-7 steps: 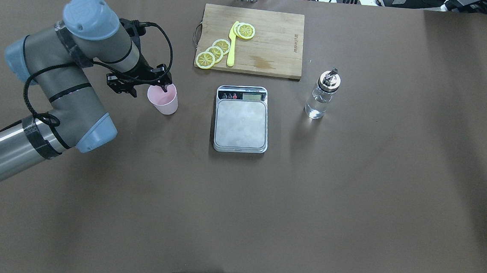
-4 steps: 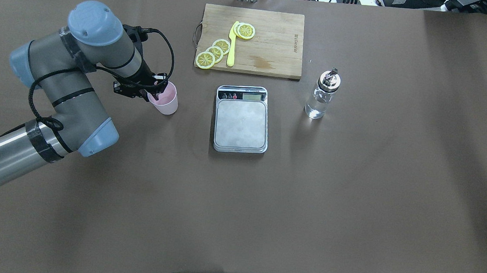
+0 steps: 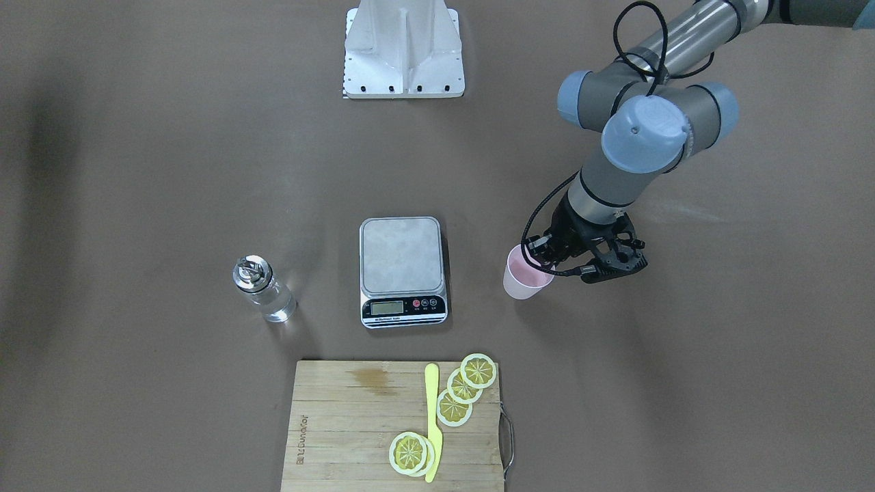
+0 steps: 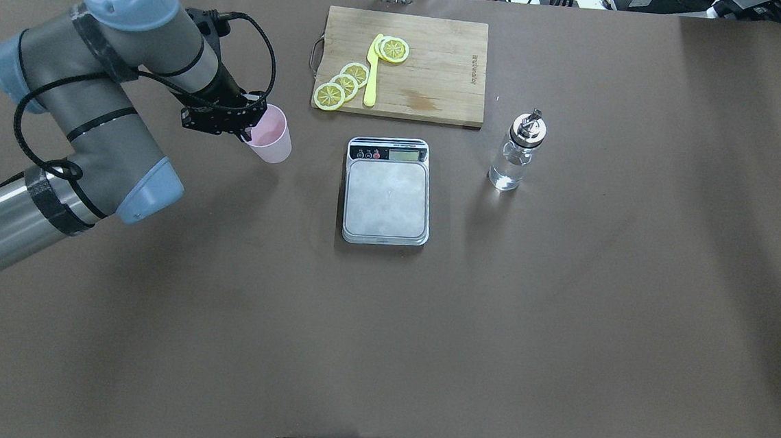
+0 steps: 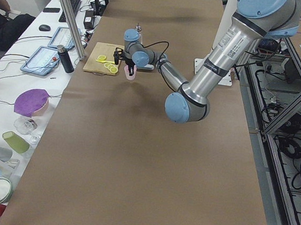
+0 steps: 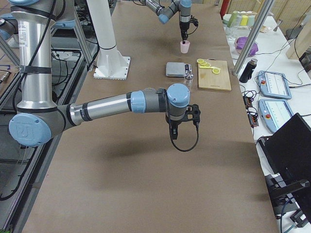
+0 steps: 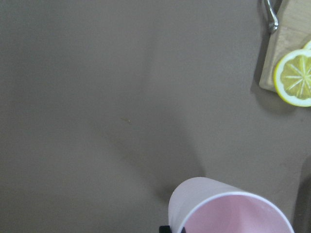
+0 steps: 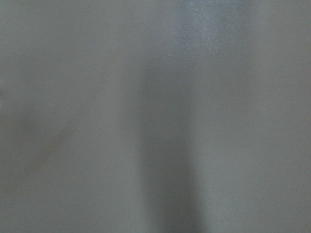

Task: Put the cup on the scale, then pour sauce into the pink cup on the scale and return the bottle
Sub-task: 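Lift the pink cup with the left gripper and set it on the scale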

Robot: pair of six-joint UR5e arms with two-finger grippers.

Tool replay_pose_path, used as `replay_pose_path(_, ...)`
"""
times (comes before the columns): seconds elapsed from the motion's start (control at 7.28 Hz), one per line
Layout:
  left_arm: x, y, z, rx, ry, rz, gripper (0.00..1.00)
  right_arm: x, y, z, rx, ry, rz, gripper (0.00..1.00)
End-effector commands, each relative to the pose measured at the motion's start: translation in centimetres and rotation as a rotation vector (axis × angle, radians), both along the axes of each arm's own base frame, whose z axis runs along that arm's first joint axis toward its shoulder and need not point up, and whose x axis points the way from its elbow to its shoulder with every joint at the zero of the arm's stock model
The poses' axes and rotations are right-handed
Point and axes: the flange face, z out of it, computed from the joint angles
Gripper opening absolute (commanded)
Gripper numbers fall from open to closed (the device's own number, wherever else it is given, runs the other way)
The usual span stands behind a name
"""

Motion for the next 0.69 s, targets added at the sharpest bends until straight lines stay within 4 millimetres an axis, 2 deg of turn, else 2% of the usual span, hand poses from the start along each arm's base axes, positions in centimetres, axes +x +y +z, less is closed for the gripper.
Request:
replay_pose_path(0.0,0.9,-1.7,-7.1,-0.120,0.039,-0.075,0.00,0.0,-0.2,-0.3,0.005,-0.004,0.000,1.00)
replay_pose_path(0.14,4.1,-1.5,-10.6,-0.182,0.059,-0.100,0.00,0.0,-0.3,-0.5,0.009,-0.004,-0.001,1.00)
replay_pose_path(0.27,8.1,-1.9,-13.9,-0.198,0.042,-0.134,0.00,0.0,-0.6,-0.7,0.015,-0.004,-0.001,1.00)
replay_pose_path(0.41,10.3,-1.6,-15.4,-0.207,0.032,-0.148,0.00,0.0,-0.7,-0.9,0.019,-0.003,0.000,1.00)
replay_pose_path(0.55,11.9,-0.2,-15.3,-0.211,0.027,-0.127,0.00,0.0,-0.7,-1.0,0.024,-0.003,-0.002,1.00)
